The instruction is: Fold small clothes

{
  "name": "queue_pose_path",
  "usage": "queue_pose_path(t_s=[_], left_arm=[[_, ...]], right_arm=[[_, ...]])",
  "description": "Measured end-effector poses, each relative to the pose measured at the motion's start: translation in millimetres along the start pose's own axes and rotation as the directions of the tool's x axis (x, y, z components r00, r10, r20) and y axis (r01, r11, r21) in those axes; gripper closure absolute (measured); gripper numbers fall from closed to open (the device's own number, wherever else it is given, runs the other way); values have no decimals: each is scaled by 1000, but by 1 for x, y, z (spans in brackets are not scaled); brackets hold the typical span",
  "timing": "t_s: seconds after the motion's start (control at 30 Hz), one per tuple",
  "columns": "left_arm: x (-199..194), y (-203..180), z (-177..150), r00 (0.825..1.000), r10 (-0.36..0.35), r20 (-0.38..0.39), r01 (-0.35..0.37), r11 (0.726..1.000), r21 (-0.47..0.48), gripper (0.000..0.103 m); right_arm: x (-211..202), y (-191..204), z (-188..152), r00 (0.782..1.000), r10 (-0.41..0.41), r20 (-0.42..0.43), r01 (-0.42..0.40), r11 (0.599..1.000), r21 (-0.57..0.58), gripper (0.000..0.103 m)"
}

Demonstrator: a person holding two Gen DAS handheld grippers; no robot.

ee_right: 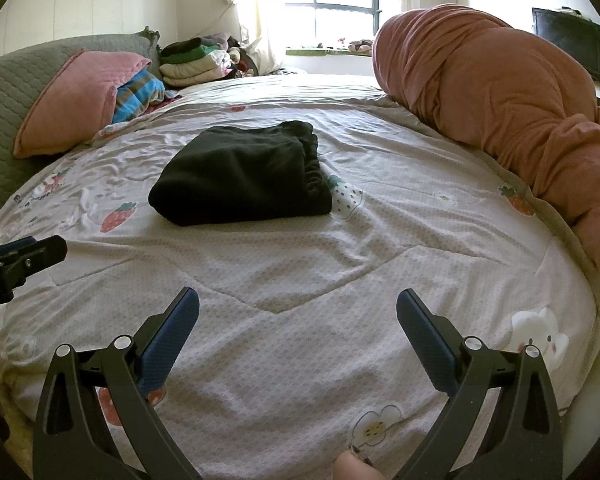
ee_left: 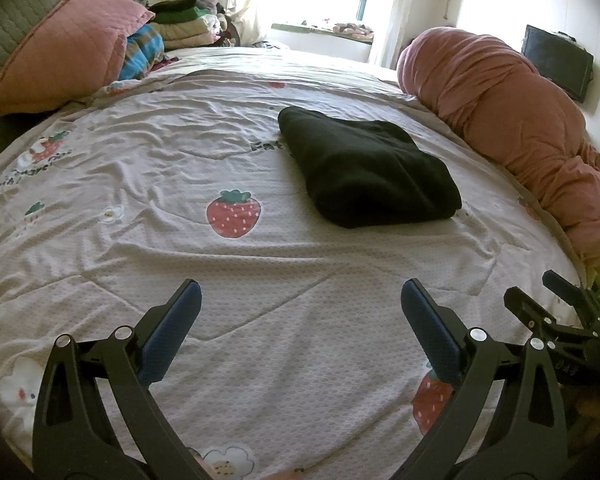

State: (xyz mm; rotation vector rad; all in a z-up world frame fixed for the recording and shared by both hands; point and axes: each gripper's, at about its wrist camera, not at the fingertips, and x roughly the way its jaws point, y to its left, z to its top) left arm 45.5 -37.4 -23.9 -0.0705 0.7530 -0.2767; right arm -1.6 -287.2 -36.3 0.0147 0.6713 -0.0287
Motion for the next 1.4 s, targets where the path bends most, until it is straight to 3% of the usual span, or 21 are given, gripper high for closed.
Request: queue_pose_path(t_s=[0.83, 0.97, 1.1, 1.17, 1.23, 1.3, 1.33, 1.37, 1.4], left_arm=[[2, 2, 0, 1000, 22, -18, -22, 1000, 7, 9], [2, 7, -1, 1000, 13, -21, -13, 1000, -10, 9], [0, 29, 5, 1000, 22, -20, -24, 997, -70, 9], [-2, 60, 18, 998, 53, -24, -56, 988, -141, 9], [-7, 102, 35, 994, 103, -23, -105, 972, -210, 9], [-15, 150, 54, 981, 191, -23, -191, 950, -246, 9], [-17, 167, 60, 972, 235, -25, -234, 940, -248, 9], [-20, 192, 66, 951, 307, -29, -304, 919, -251, 9], [-23, 224, 72, 920, 390, -36, -385, 882, -271, 9]], right_arm=[[-1, 2, -4, 1000, -15, -17, 15, 1000, 19, 5], [-1, -10, -5, 998, -51, -28, 52, 997, 58, 5], [-11, -50, -7, 984, -173, -37, 177, 971, 161, 5], [-17, -91, -11, 961, -268, -73, 278, 929, 246, 5], [-27, -148, -20, 909, -395, -130, 416, 843, 341, 5], [-43, -207, -34, 841, -502, -200, 536, 728, 428, 5], [-54, -245, -45, 790, -559, -252, 605, 643, 470, 5], [-64, -277, -56, 732, -611, -302, 669, 561, 487, 5], [-72, -307, -68, 681, -643, -350, 717, 488, 499, 5]])
